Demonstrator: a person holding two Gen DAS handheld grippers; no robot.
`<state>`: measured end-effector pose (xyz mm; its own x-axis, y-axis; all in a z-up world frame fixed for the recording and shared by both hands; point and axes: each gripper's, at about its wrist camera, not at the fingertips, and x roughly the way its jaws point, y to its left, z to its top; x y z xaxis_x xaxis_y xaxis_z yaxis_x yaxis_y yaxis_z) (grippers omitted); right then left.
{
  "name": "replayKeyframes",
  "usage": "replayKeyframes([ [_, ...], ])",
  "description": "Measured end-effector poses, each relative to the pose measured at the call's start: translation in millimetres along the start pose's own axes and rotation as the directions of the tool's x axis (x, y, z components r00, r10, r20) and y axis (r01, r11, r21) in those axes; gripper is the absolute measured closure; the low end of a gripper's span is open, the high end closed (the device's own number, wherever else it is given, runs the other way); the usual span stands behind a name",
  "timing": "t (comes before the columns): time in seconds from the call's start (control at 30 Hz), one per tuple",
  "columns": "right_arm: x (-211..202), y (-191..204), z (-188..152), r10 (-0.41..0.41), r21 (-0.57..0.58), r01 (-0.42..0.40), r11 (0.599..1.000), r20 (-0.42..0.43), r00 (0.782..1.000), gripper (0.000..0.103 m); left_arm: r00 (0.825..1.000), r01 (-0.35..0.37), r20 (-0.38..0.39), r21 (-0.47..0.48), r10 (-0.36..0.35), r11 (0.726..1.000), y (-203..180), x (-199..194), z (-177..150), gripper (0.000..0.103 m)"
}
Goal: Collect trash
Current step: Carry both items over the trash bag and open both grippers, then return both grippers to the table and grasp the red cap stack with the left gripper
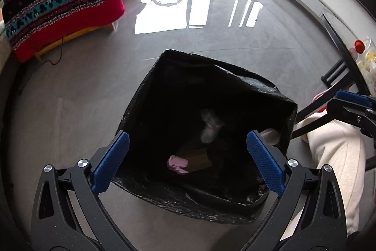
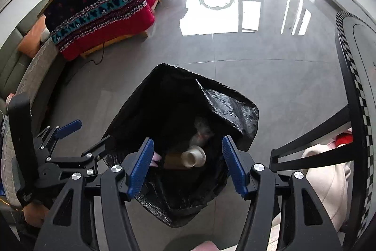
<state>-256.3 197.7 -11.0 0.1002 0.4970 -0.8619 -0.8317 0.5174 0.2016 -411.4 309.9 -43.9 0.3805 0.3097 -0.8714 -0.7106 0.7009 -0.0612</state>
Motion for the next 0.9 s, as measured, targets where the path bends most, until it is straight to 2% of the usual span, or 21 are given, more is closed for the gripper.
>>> replayKeyframes([
  [0.47,-22,-31,-4,0.013,0.072,-0.016,0.997,0.05,0.999,0.037,0.999,0.047,-0.013,0.066,-0.046,0.997,-34,-2,7,0.006],
  [0.7,-47,-62,-6,-0.007,0.13,-0.006,0.991,0.098,0.995,0.036,0.996,0.09,0.01,0.156,-0.093,0.984,-79,-11,23,0.006],
  [0.9,-79,-99,-8,-0.089,0.181,0.06,0.982,0.158,0.983,0.036,0.984,0.155,0.041,0.258,-0.171,0.954,-136,-23,47,0.006],
])
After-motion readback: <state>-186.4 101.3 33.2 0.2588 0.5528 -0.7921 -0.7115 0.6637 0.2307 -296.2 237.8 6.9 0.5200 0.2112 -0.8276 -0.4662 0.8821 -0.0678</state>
